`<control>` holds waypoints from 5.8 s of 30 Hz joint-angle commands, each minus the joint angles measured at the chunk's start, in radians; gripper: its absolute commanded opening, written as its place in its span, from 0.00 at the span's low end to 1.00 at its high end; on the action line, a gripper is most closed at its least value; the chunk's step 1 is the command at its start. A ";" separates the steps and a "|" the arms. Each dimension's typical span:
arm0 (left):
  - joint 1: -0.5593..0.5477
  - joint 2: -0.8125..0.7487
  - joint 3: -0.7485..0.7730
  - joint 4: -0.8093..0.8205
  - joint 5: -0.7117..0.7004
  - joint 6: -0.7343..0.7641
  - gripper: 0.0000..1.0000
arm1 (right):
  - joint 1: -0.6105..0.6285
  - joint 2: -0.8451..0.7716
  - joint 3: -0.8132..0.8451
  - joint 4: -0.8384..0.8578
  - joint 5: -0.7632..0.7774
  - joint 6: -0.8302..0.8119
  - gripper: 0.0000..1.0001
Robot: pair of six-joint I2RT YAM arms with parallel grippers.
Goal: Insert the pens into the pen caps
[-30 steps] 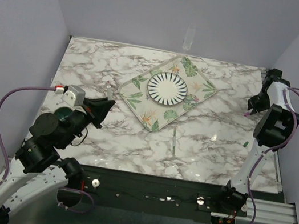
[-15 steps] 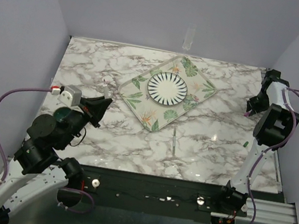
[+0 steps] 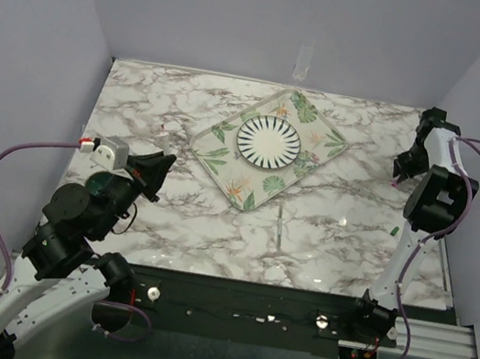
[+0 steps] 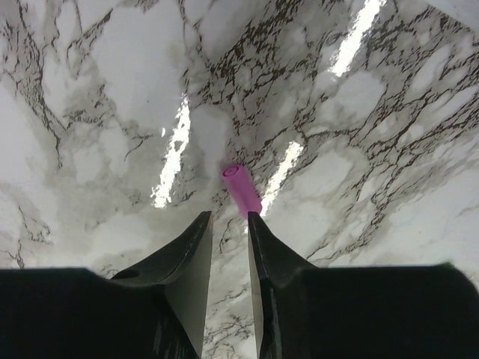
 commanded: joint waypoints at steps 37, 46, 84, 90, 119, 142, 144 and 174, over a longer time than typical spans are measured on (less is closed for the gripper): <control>-0.016 -0.002 -0.010 0.012 -0.069 0.023 0.00 | 0.000 0.023 0.117 0.085 0.095 -0.475 0.25; -0.027 0.037 -0.015 0.022 0.002 0.001 0.00 | 0.000 -0.121 -0.136 0.409 0.089 -0.995 0.17; -0.027 0.032 -0.028 0.019 -0.021 0.000 0.00 | 0.034 -0.103 -0.317 0.492 -0.098 -1.398 0.01; -0.025 0.024 -0.030 0.018 -0.031 0.001 0.00 | 0.046 -0.105 -0.319 0.480 -0.078 -1.415 0.01; -0.028 -0.026 -0.028 0.024 0.005 -0.011 0.00 | 0.091 -0.217 -0.425 0.410 -0.064 -1.368 0.01; -0.036 -0.043 -0.030 0.030 0.026 -0.019 0.00 | 0.169 -0.204 -0.420 0.271 -0.006 -1.233 0.01; -0.036 -0.043 -0.030 0.030 0.031 -0.019 0.00 | 0.174 -0.227 -0.440 0.276 -0.026 -1.234 0.01; -0.090 -0.039 -0.031 0.029 0.017 -0.019 0.00 | 0.096 -0.221 -0.396 0.239 0.044 -0.490 0.43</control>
